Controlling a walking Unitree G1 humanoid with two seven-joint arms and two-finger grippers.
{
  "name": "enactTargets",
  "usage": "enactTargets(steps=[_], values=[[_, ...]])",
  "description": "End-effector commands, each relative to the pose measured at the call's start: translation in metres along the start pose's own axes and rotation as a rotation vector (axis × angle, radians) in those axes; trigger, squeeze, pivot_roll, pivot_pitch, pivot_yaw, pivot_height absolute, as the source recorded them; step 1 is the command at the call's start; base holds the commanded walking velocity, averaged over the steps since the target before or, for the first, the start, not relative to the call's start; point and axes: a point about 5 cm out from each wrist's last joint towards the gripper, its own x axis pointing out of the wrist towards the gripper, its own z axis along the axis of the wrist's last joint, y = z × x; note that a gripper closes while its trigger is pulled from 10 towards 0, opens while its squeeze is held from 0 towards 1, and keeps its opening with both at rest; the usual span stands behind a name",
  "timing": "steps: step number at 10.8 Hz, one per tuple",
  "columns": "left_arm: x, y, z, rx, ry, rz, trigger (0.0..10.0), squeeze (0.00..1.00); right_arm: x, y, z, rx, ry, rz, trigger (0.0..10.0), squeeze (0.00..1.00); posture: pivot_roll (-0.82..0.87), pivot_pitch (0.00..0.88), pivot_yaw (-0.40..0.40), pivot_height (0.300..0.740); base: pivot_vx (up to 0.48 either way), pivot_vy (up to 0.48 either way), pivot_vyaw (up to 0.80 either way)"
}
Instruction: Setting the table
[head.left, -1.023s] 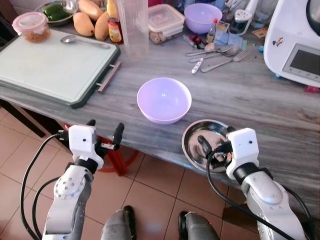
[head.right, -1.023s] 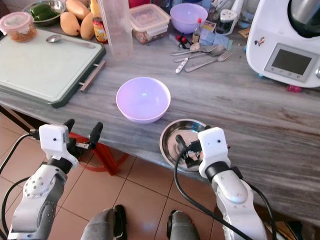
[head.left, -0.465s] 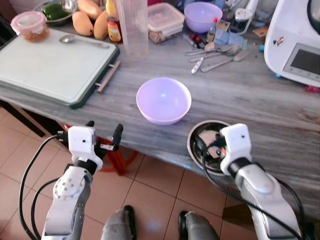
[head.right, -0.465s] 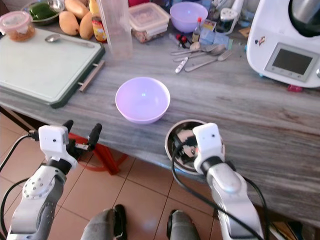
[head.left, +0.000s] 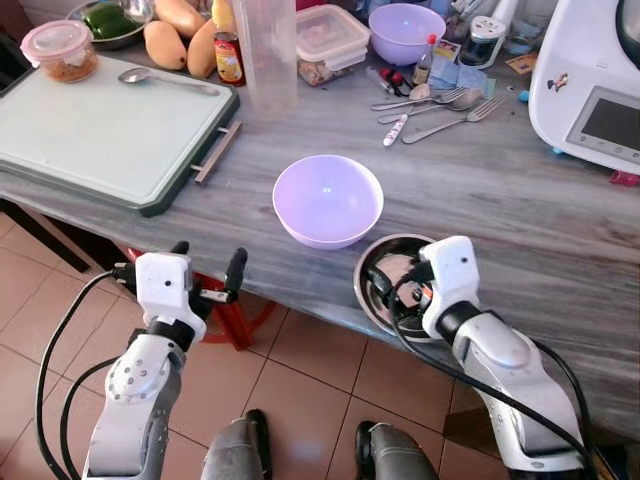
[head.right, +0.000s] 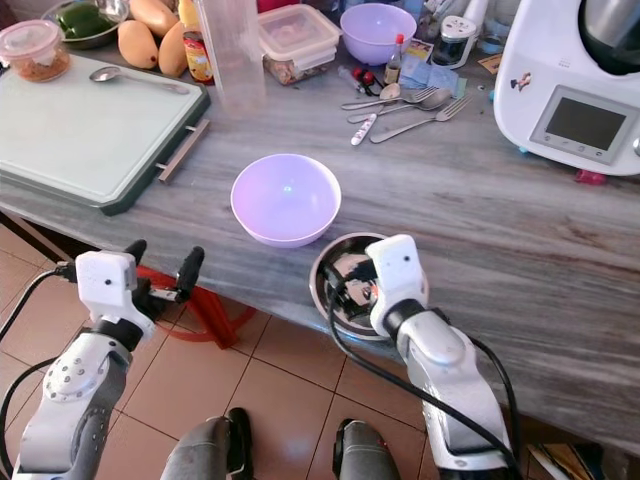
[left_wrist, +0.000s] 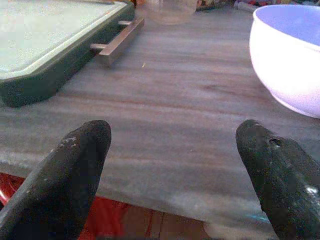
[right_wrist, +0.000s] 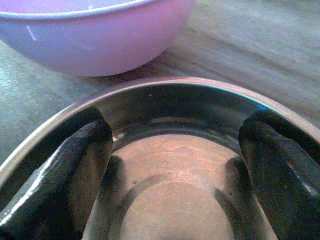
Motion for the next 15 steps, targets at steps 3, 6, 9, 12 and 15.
enactTargets(steps=[3, 6, 9, 12, 15], values=[[-0.002, 0.002, 0.001, 0.016, 0.01, 0.011, 10.0, 0.0, 0.003, -0.002, -0.009, 0.005, 0.029, -0.016, 10.0, 0.0, -0.01, 0.23, 0.009, 0.74, 0.0, 0.0, 0.0], [-0.002, 0.001, 0.001, 0.013, 0.014, 0.003, 10.0, 0.0, 0.008, -0.005, -0.006, -0.018, 0.004, -0.044, 10.0, 0.0, -0.01, 0.231, 0.016, 0.74, 0.0, 0.0, 0.0], [-0.001, 0.001, 0.001, 0.015, 0.017, 0.0, 10.0, 0.0, 0.018, -0.007, -0.002, -0.001, -0.021, -0.051, 10.0, 0.0, -0.01, 0.23, 0.021, 0.74, 0.0, 0.0, 0.0], [-0.001, 0.004, 0.001, 0.018, 0.017, 0.006, 10.0, 0.0, 0.012, -0.004, -0.001, 0.015, -0.046, -0.044, 10.0, 0.0, -0.01, 0.224, 0.02, 0.74, 0.0, 0.0, 0.0], [0.0, 0.002, 0.001, 0.011, 0.013, 0.003, 10.0, 0.0, -0.004, -0.003, 0.015, 0.017, -0.151, -0.035, 10.0, 0.0, -0.02, 0.215, 0.022, 0.74, 0.0, 0.0, 0.0]])
